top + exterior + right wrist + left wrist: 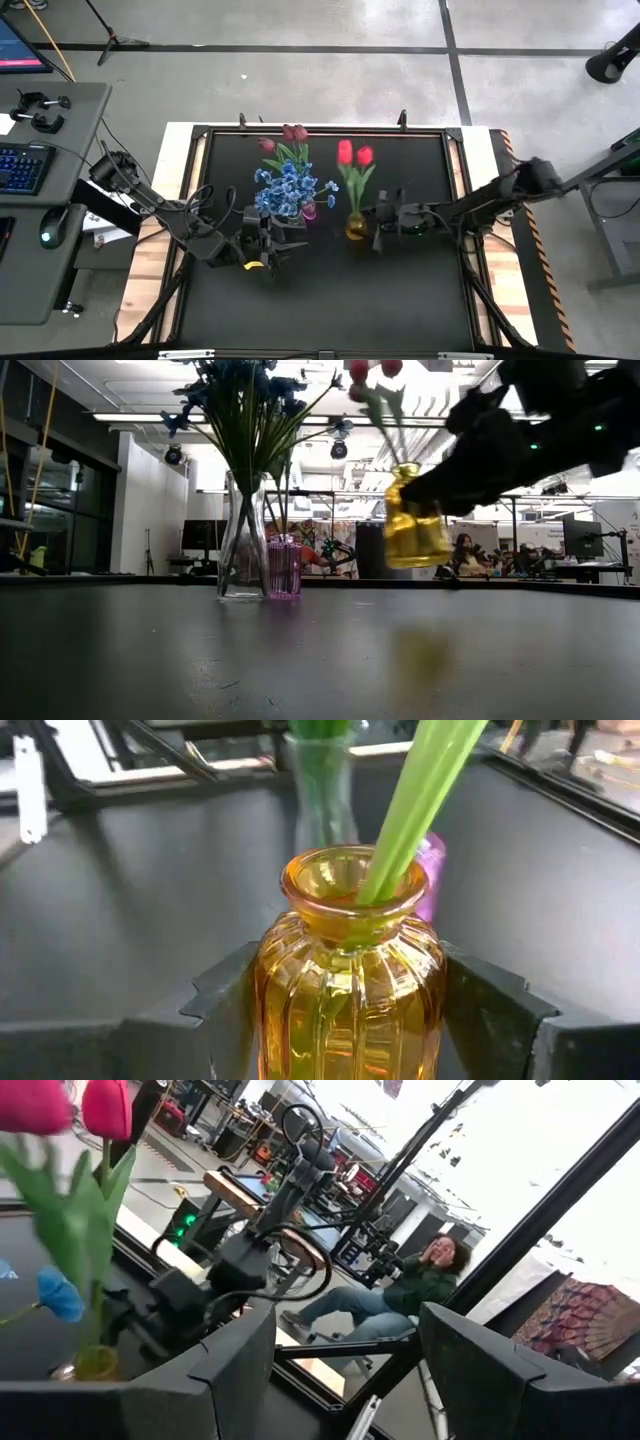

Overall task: Sort flowers into vase by color
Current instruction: Put the red flower into the yellow vase

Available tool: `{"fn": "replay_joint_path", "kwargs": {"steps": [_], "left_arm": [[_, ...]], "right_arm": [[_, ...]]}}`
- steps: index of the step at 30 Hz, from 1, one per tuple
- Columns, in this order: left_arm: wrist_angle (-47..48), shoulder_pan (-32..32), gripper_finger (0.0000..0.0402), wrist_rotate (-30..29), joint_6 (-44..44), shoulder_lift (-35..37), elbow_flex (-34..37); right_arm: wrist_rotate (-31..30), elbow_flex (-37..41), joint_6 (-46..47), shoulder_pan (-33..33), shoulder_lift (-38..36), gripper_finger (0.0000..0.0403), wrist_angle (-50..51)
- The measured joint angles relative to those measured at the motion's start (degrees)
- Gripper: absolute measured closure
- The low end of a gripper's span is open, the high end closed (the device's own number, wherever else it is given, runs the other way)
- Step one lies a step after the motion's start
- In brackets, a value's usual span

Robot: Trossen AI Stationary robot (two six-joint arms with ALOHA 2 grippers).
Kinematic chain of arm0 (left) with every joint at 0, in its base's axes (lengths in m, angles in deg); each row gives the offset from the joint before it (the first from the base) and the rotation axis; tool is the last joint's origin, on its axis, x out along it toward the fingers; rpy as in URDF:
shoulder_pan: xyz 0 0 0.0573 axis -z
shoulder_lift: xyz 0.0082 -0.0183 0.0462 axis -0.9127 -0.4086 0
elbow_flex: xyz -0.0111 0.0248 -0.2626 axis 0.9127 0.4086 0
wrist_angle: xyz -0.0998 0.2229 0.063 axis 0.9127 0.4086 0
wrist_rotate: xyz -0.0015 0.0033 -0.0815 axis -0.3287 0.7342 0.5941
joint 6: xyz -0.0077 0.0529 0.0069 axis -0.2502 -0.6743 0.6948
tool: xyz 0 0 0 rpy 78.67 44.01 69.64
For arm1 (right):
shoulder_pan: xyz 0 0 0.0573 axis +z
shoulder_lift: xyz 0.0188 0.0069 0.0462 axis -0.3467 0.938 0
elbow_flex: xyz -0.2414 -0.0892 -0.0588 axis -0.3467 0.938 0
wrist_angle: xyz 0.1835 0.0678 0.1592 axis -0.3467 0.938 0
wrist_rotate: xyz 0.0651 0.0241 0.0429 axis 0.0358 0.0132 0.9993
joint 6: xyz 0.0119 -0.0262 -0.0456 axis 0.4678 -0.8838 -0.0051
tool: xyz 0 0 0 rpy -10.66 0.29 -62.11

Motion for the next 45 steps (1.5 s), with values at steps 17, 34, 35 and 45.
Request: {"fn": "replay_joint_path", "kwargs": {"steps": [17,34,35,45], "left_arm": [[-1.6,0.1,0.0168,4.1,5.9,0.0,0.0],[-0.5,0.3,0.0168,6.0,5.8,0.0,0.0],[-0.4,0.3,0.0168,6.1,5.8,0.0,0.0],[0.5,0.3,0.0168,6.1,5.7,0.0,0.0]], "right_arm": [[3.9,-9.2,-3.6,-2.5,26.4,0.0153,-21.0],[3.5,-9.5,-0.5,-2.3,25.8,0.0153,-18.7],[3.5,-9.5,-1.2,-2.4,25.8,0.0153,-18.8],[4.5,-9.4,-12.0,-3.1,25.9,0.0140,-19.3]]}}
